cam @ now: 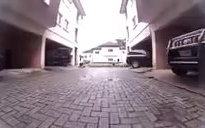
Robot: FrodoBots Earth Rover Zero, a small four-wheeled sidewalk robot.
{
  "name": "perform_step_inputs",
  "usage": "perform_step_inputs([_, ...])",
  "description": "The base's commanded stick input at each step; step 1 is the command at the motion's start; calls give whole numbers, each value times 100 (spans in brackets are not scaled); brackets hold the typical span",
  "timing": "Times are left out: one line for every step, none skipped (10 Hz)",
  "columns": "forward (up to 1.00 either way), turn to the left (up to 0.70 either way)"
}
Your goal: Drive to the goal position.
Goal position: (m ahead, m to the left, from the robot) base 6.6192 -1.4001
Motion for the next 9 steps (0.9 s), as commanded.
perform_step_inputs([50,0])
perform_step_inputs([50,0])
perform_step_inputs([50,0])
perform_step_inputs([50,0])
perform_step_inputs([50,0])
perform_step_inputs([50,0])
perform_step_inputs([50,0])
perform_step_inputs([50,0])
perform_step_inputs([50,0])
